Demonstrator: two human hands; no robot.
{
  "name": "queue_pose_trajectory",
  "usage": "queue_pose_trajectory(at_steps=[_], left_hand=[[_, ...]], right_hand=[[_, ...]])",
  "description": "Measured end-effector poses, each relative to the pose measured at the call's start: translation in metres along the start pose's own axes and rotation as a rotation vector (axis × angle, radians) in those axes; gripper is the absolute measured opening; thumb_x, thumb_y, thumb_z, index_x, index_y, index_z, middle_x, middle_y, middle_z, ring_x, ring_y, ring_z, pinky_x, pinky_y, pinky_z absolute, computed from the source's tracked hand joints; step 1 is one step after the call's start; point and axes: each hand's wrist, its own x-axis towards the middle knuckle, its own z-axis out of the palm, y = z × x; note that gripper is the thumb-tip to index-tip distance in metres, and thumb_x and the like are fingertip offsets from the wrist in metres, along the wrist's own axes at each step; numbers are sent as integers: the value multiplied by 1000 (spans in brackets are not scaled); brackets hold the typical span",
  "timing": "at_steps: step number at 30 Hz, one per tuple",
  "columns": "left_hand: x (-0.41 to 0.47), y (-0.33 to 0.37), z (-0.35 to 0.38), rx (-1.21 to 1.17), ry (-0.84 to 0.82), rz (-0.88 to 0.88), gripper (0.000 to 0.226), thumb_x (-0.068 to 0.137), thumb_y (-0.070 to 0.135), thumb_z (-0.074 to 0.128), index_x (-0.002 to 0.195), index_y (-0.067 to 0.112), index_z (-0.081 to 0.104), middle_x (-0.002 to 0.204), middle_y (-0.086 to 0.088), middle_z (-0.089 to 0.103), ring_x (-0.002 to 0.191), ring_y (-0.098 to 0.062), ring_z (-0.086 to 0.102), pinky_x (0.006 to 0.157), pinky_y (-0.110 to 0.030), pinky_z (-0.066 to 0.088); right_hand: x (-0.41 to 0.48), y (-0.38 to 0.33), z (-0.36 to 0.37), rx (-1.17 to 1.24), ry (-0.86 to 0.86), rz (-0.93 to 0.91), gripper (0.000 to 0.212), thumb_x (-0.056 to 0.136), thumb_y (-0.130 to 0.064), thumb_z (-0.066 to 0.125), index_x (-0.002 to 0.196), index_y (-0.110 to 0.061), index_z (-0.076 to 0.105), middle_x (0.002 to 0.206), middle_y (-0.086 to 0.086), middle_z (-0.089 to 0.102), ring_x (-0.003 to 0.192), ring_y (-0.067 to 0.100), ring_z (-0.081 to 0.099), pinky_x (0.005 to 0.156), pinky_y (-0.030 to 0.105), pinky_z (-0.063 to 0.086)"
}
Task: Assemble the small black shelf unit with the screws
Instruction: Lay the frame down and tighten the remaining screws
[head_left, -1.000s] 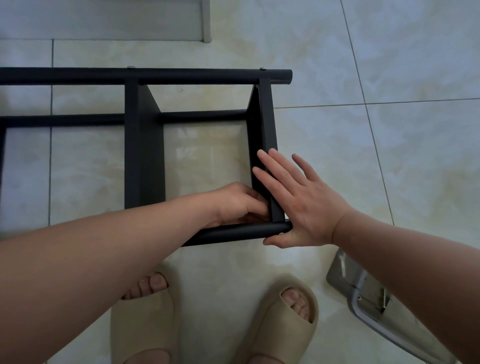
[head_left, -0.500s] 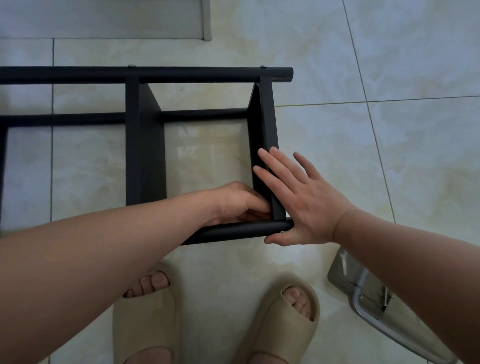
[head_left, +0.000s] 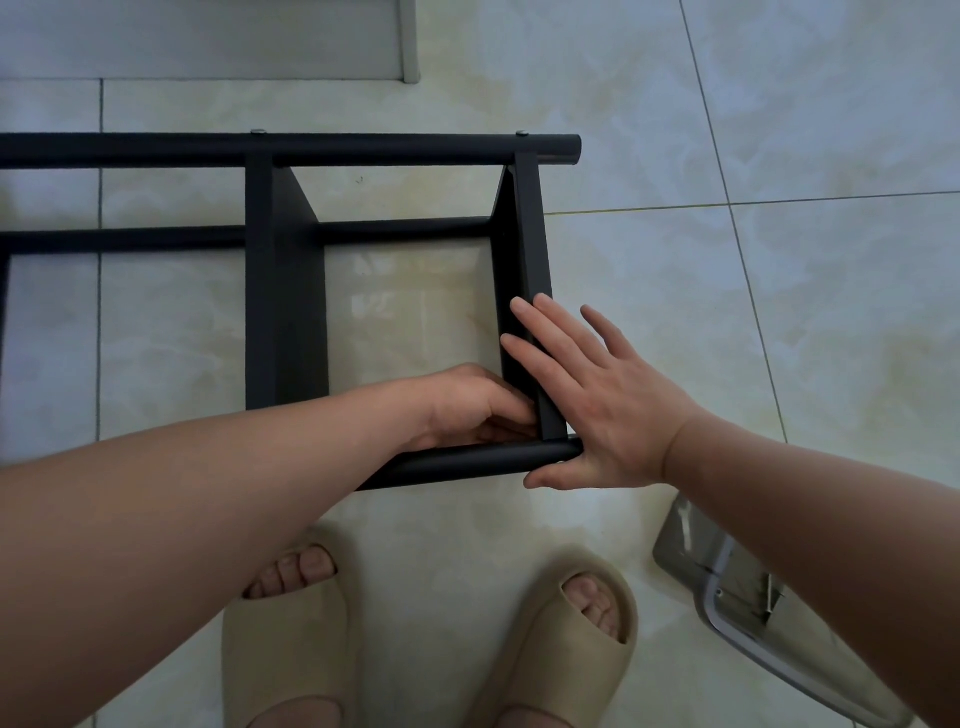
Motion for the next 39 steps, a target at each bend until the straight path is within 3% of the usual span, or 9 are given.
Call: queue_pose_trajectory(at_steps=[2,5,7,11,15,19,25,32,39], left_hand=[[1,0,0,21,5,-8,23,73,10,66,92,2,74,90,-18,71,87,-29,70,88,-42,55],[0,4,4,69,29,-20,17,68,13,68,82,6,72,77,-12,67,71,-22,66,68,-31,53],[-1,5,5,69,39,-26,20,65,11,68,83,4,70,74,-13,63,66,-22,62,62,-28,50],[-2,3,3,4,-4,-27,36,69,4,63,104,-3,65,90,-19,55,76,-26,60,70,-33,50],[-3,3,2,-29,-32,-29,25,73,2,61,96,-3,69,86,-17,66,76,-24,68,71,-31,56],[-2,5,4,63,16,-44,33,69,12,65,99,-1,68,94,-21,63,89,-32,61,86,-44,47],[-4,5,1,19,-25,-61,20,84,-3,57,103,-2,65,85,-16,59,73,-23,63,71,-32,52],[-3,6,4,52,-13,-48,17,89,0,57,102,-1,69,94,-18,68,91,-30,65,90,-43,50],[-5,9,3,54,-21,-59,22,90,-7,52,108,-6,65,95,-21,62,85,-29,63,79,-36,51]], right_hand=[[0,0,0,2,5,0,116,77,-88,44,157,-5,30,168,16,10,157,31,6,121,59,21],[0,0,1,3,8,1,116,78,-88,43,157,-5,30,168,16,10,157,31,6,121,60,21],[0,0,1,1,5,0,116,78,-88,43,158,-5,29,169,16,9,157,31,5,122,59,20],[0,0,1,-4,15,-3,116,78,-88,44,157,-5,30,168,16,10,157,31,6,121,59,21],[0,0,2,-5,13,-5,116,78,-88,43,157,-5,31,169,16,10,157,30,5,121,59,21],[1,0,1,8,6,-4,114,78,-88,42,156,-6,33,169,16,9,157,30,4,121,60,20],[2,0,1,1,3,-6,113,78,-89,41,155,-6,34,169,16,10,157,31,5,121,60,21],[2,0,1,9,7,-4,113,77,-88,43,155,-7,36,169,15,10,157,31,6,120,60,23],[2,0,1,6,0,-7,112,78,-89,41,154,-6,37,168,16,10,157,31,6,121,59,21]])
